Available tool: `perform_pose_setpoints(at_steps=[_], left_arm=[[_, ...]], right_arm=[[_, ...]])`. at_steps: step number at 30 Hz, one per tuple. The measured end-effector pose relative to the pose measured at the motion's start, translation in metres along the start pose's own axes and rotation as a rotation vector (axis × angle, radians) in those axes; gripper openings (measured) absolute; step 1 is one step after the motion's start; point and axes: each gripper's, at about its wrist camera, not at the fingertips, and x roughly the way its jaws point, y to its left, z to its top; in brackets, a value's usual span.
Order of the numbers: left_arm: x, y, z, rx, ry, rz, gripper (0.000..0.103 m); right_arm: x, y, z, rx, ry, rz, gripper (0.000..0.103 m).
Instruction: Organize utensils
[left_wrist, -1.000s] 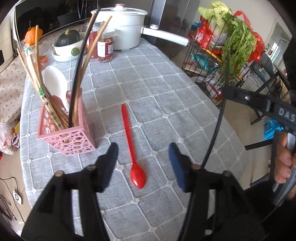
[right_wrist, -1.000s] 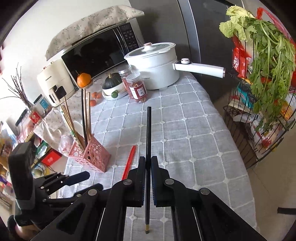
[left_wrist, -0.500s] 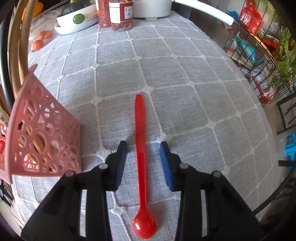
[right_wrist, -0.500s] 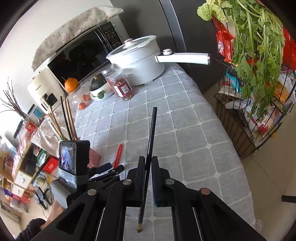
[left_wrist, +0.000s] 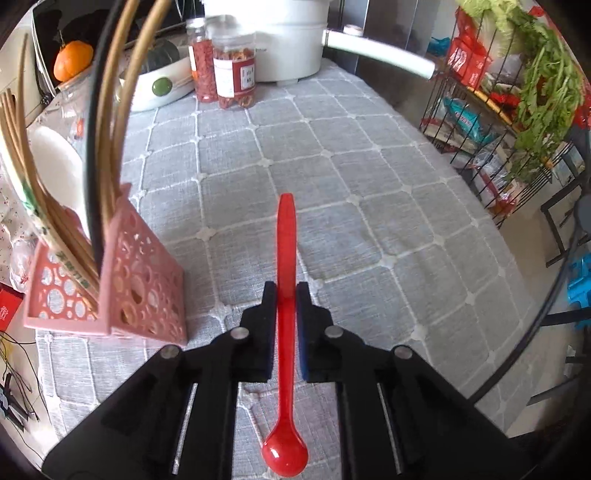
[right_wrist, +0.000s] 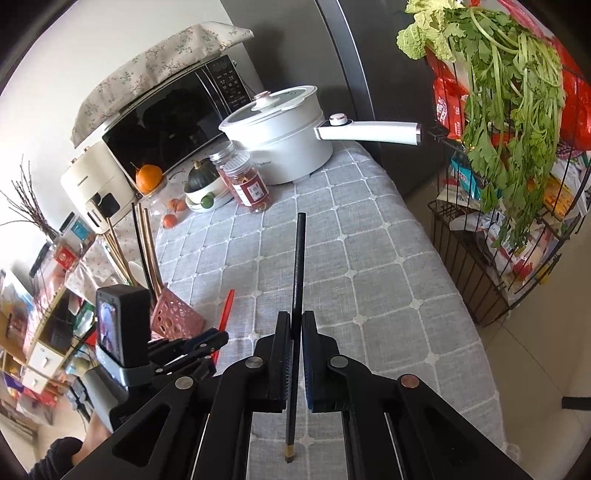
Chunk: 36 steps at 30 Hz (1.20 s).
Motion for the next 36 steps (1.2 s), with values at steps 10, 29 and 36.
perform_pose_setpoints(at_steps=[10, 29, 36], left_arm=[[-0.090, 0.007, -0.011, 0.031, -0.230, -0.045, 0.011], [-0.134, 0.031, -0.018, 0.000, -0.320, -0.107, 0.011], [-0.130, 0.036, -0.027, 0.014, -0.285, -0.110, 0.011]], right_arm=[[-0.022, 0.010, 0.005, -0.042, -0.081, 0.005, 0.005], [0.102, -0.008, 0.006, 0.050, 0.292, -0.110, 0.050], [0.152, -0.028, -0.009, 0.101, 0.391, -0.235, 0.037]])
